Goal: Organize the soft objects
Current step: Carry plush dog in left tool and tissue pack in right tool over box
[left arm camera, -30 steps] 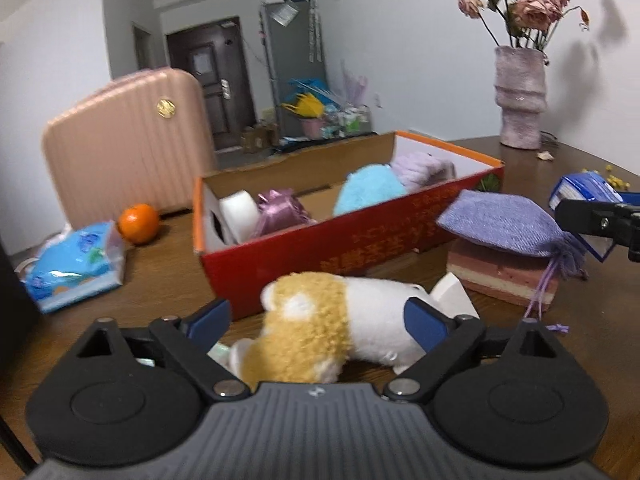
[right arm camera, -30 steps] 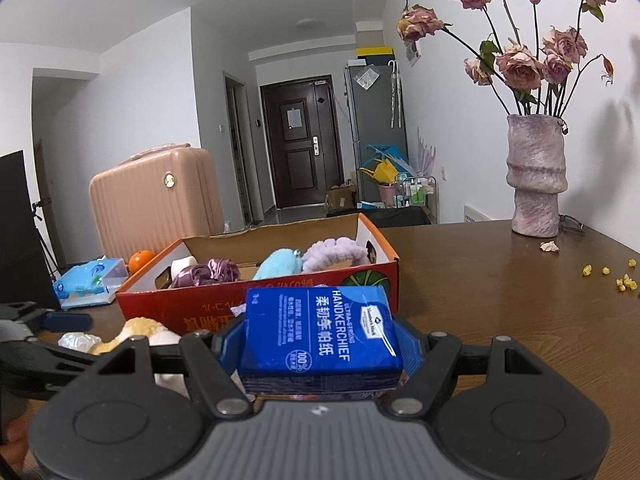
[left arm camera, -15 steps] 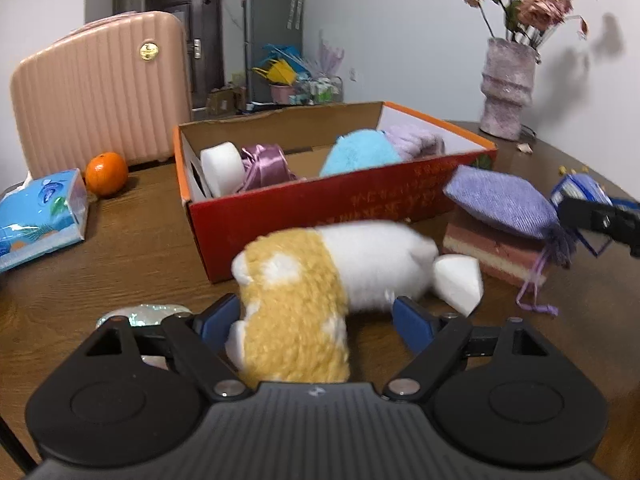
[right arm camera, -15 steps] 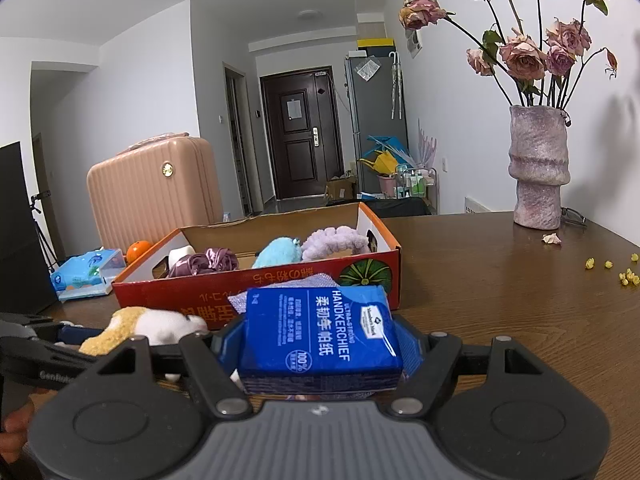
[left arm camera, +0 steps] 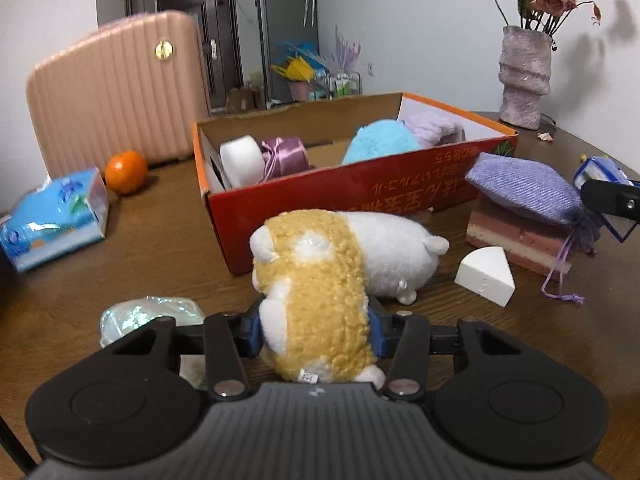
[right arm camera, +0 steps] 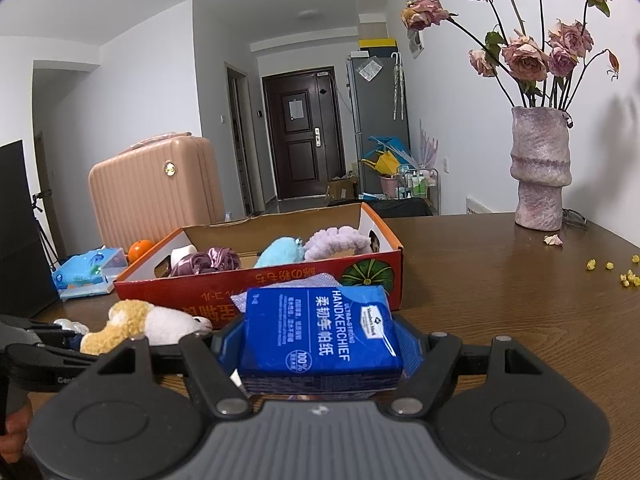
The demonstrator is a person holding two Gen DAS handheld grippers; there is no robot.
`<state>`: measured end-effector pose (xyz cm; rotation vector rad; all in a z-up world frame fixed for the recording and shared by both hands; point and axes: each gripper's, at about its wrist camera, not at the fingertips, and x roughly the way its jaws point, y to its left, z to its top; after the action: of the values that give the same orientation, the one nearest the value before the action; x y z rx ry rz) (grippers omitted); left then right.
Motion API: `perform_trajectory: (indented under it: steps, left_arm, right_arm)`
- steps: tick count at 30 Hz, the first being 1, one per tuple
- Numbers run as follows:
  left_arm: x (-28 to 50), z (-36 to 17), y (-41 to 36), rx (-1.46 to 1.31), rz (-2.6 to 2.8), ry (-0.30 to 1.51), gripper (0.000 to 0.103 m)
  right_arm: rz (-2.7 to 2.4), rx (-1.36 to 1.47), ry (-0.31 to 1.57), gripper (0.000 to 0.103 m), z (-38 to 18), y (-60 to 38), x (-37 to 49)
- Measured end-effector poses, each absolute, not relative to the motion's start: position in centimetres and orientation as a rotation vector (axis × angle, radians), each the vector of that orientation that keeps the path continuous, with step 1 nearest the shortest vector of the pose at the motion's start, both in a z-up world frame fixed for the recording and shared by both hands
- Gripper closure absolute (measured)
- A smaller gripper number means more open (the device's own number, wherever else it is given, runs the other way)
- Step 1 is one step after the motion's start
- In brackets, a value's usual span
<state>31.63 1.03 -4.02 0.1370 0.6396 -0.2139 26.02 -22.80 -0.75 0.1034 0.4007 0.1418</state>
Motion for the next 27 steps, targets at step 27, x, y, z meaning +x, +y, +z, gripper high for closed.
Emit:
perform_trajectory:
  steps: [27]
  left_arm:
    - [26.9, -0.5, -0.3, 0.018, -0.16, 0.454, 0.055]
  right_arm:
    - [0.175, 0.111, 0.362, 0.03, -0.2, -22.8, 25.5]
